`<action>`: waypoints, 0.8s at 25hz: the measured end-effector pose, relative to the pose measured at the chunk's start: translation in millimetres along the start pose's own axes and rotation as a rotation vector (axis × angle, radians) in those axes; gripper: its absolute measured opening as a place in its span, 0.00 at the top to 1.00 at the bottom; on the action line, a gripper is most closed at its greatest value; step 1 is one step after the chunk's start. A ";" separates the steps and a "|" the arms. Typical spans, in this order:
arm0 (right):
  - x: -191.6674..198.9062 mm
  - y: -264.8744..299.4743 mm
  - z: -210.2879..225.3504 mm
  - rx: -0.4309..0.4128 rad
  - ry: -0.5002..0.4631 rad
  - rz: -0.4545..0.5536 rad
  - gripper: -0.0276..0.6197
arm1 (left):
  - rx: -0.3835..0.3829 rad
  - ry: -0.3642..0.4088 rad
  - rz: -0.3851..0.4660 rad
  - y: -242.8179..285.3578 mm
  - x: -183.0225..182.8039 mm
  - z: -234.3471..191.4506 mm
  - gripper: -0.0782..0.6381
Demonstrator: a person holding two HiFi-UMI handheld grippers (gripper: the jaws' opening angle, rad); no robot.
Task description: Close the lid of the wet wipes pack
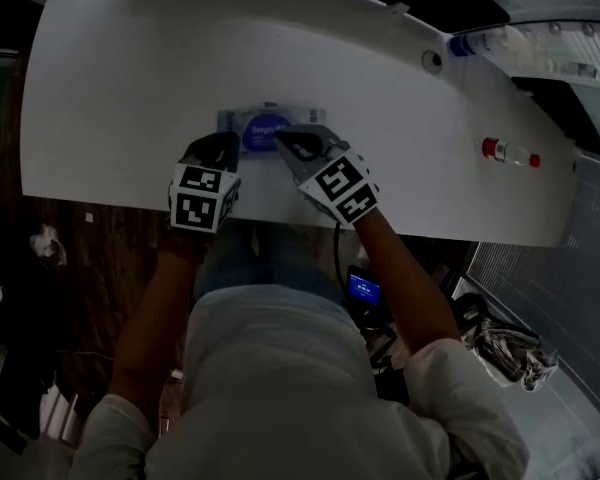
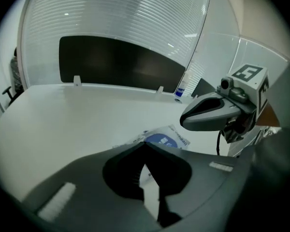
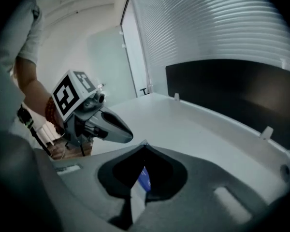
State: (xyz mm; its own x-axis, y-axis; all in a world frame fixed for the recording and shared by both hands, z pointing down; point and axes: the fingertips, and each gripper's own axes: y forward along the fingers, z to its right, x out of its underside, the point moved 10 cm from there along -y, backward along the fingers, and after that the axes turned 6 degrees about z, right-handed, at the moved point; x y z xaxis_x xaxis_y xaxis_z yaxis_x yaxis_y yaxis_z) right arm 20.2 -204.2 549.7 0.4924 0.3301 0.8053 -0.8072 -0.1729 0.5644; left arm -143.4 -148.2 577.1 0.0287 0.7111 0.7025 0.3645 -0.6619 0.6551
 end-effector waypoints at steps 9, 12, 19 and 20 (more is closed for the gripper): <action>-26.4 -58.2 -23.6 0.213 0.197 0.245 0.95 | 0.090 0.025 0.160 -52.5 -48.7 44.1 0.89; -41.0 -74.6 -38.0 0.244 0.200 0.298 0.95 | 0.118 0.038 0.202 -70.9 -57.9 59.6 0.89; -80.7 -115.7 -63.1 0.303 0.168 0.452 0.95 | 0.173 0.069 0.359 -112.6 -91.1 90.4 0.89; -87.9 -121.5 -64.6 0.312 0.157 0.481 0.96 | 0.182 0.077 0.387 -116.4 -98.4 93.2 0.89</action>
State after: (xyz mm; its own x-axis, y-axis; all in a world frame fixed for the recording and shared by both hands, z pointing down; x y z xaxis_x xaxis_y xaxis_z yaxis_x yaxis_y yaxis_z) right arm 53.9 -152.2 398.7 0.0219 0.2761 0.9609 -0.7824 -0.5936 0.1884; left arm -101.9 -119.0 405.9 0.1281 0.3941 0.9101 0.4989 -0.8187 0.2843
